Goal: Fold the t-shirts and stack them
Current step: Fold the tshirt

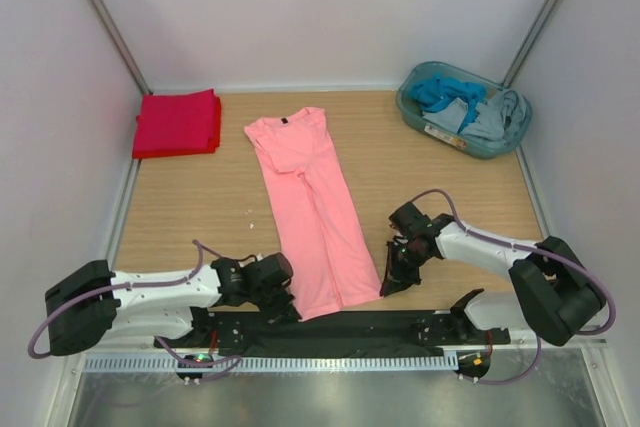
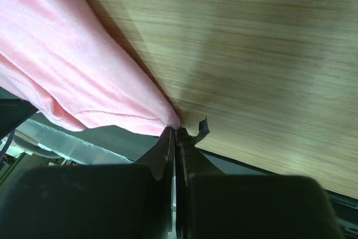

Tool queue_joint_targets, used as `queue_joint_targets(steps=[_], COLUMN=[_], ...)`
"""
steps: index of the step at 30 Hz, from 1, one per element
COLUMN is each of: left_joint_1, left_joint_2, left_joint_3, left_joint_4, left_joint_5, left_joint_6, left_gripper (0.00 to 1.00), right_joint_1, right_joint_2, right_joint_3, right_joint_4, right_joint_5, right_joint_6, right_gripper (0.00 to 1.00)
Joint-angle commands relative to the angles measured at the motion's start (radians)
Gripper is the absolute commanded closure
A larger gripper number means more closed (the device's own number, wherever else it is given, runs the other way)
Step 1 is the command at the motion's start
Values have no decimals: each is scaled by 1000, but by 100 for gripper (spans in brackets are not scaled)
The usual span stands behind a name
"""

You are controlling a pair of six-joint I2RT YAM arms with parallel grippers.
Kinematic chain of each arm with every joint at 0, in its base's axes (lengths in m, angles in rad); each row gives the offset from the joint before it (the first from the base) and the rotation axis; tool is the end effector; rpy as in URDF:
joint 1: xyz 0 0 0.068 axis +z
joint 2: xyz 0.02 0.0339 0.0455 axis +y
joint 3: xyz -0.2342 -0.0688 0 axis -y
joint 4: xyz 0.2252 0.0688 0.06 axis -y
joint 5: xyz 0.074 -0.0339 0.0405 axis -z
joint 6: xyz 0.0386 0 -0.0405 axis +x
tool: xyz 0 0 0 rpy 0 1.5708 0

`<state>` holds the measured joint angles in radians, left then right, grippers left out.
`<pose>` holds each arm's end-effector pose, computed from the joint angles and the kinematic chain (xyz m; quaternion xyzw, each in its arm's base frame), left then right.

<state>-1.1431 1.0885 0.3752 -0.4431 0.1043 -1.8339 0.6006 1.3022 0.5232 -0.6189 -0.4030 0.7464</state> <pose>0.0653 -0.1529 0.1161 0.3208 -0.9232 0.2089 0.0340 0.1392 0.1137 0.1159 -0.0539 -0.9748 -0.2086 0.0582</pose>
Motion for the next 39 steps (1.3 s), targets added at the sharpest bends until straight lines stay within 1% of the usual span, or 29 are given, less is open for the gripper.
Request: queue_joint_targets(steps=[1, 7, 13, 17, 19, 21, 22, 23, 24, 25, 26, 27, 28, 29, 31, 32, 33, 34, 36, 38, 39], left_joint_1=[3, 3, 12, 71, 127, 173, 234, 264, 291, 348, 376, 410, 437, 492, 529, 563, 578, 597, 649, 681, 716], left_joint_2=[22, 1, 16, -10, -27, -24, -10, -1, 8, 39, 57, 88, 115, 175, 220, 240, 272, 290, 345, 382, 421], left_joint_3=[16, 57, 106, 97, 108, 119, 125, 143, 160, 178, 221, 240, 258, 284, 372, 399, 453, 477, 539, 632, 658], left_joint_4=[-16, -20, -86, -95, -115, -124, -124, -120, -120, -129, -135, -141, -150, -173, -204, -226, -236, -249, -290, -316, -339], left_joint_5=[-68, -64, -60, -48, -55, -40, -26, -8, 7, 12, 18, 29, 70, 87, 92, 90, 90, 94, 94, 87, 87], left_joint_6=[-8, -53, -59, -36, -9, 50, 76, 102, 172, 209, 244, 292, 361, 402, 488, 510, 528, 563, 600, 654, 666], left_gripper=[100, 100, 100, 100, 100, 100, 100, 100, 100, 100, 100, 100, 100, 100, 100, 100, 100, 100, 100, 100, 100], right_joint_1=[7, 7, 7, 5, 7, 5, 7, 7, 5, 5, 5, 5, 5, 2, -5, -13, -16, -24, -48, -61, -74], right_joint_2=[-35, -81, -86, -8, 23, 67, 87, 106, 144, 163, 181, 207, 251, 282, 356, 377, 400, 457, 509, 578, 601], right_joint_3=[32, 92, 179, 265, 320, 378, 403, 431, 486, 512, 538, 598, 629, 664, 765, 802, 872, 909, 1021, 1089, 1148], right_joint_4=[-30, -111, -183, -240, -252, -255, -261, -284, -291, -294, -298, -304, -318, -346, -369, -389, -396, -421, -441, -455, -459], right_joint_5=[18, 36, 64, 127, 135, 141, 150, 161, 167, 170, 174, 184, 213, 222, 230, 237, 245, 250, 245, 234, 231], right_joint_6=[-2, -19, -31, -64, -76, -99, -107, -113, -126, -133, -139, -156, -163, -174, -203, -212, -219, -228, -236, -251, -255], right_gripper=[99, 99, 99, 99, 99, 99, 99, 99, 99, 99, 99, 99, 99, 99, 99, 99, 99, 99, 99, 99, 99])
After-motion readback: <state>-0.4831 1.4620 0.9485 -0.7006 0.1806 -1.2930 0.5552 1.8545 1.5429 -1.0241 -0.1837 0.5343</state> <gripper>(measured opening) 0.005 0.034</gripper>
